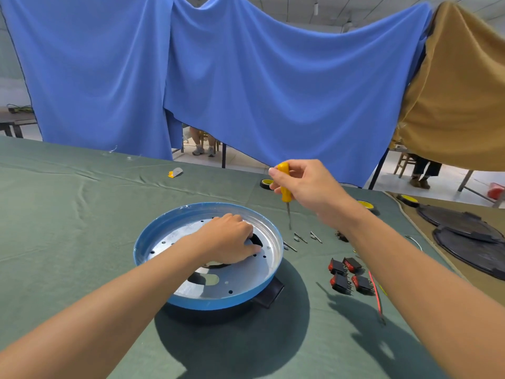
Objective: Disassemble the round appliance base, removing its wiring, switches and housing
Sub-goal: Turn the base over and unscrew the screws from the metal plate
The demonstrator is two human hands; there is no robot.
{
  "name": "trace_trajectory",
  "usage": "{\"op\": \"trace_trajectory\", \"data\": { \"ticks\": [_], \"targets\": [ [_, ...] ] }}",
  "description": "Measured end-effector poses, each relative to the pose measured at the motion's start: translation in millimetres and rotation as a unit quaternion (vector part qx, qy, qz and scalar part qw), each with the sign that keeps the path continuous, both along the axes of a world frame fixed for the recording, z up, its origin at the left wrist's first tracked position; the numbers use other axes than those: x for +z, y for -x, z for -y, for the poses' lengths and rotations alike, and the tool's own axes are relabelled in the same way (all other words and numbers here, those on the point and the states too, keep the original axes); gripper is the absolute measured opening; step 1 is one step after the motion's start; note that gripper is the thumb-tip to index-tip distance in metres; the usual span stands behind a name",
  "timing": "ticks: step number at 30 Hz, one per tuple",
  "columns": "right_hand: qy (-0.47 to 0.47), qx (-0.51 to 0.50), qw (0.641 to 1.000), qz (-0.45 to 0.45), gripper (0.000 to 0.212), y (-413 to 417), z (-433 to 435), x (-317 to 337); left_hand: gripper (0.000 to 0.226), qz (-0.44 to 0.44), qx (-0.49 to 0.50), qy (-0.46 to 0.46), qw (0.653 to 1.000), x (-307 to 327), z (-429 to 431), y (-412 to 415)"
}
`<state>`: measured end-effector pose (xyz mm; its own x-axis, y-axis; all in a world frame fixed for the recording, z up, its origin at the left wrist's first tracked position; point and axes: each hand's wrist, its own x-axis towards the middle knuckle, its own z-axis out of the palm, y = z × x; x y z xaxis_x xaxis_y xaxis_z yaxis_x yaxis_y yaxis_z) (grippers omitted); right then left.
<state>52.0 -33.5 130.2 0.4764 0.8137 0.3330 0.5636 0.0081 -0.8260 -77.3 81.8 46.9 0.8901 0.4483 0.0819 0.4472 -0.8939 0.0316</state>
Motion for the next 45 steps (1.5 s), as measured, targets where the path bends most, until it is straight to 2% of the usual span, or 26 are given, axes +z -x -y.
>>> {"op": "trace_trajectory", "data": {
  "ticks": [3,6,10,14,26,31,34,38,41,45],
  "targets": [
    [-0.014,-0.003,1.0,0.014,0.024,-2,3,1,0.048,0.009,0.0,-0.029,1.0,1,3,-3],
    [-0.03,-0.02,0.995,0.094,0.018,0,6,-6,0.049,0.02,-0.005,-0.082,0.996,-6,5,-2],
    [-0.041,-0.023,0.991,0.128,0.008,3,5,-19,0.045,0.05,-0.029,-0.071,0.996,-10,4,0],
    [-0.025,-0.021,0.987,0.156,0.006,1,3,-26,0.043,0.03,-0.046,-0.076,0.996,-12,3,0],
    [-0.049,-0.018,0.988,0.143,0.004,0,0,-34,0.05,0.013,-0.025,-0.049,0.998,-11,3,-2],
    [-0.04,-0.01,0.986,0.163,0.002,-2,-1,-36,0.049,0.02,-0.024,-0.044,0.999,-11,3,-2],
    [0.009,-0.026,0.972,0.234,0.012,-5,-2,-30,0.049,0.02,-0.023,-0.042,0.999,-12,2,-3],
    [0.163,-0.093,0.905,0.381,0.039,-3,-4,-9,0.047,0.015,-0.02,-0.041,0.999,-13,2,-3],
    [0.233,-0.084,0.884,0.397,0.046,1,-7,8,0.047,0.014,-0.018,-0.042,0.999,-13,1,-4],
    [0.333,-0.026,0.842,0.424,0.042,5,-11,27,0.049,0.01,-0.016,-0.038,0.999,-13,0,-4]
  ]
}}
